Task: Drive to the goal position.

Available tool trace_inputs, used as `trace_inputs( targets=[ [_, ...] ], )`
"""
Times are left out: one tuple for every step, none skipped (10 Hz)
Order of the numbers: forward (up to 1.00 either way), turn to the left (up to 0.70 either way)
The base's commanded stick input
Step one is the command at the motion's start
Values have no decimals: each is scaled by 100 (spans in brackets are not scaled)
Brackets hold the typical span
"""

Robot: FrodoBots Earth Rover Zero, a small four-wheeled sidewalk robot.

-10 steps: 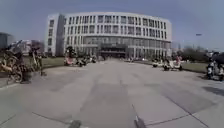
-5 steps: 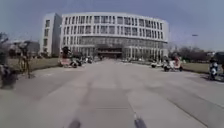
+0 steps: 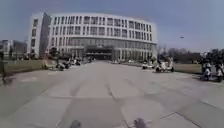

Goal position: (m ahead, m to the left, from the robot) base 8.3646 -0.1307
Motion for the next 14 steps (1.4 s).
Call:
trace_inputs(
  targets=[
    [85, 1],
    [85, 1],
    [85, 1],
    [85, 1],
    [85, 1],
    [85, 1],
    [85, 1],
    [85, 1],
    [85, 1],
    [85, 1],
    [85, 1],
    [85, 1],
    [85, 1],
    [85, 1]
  ],
)
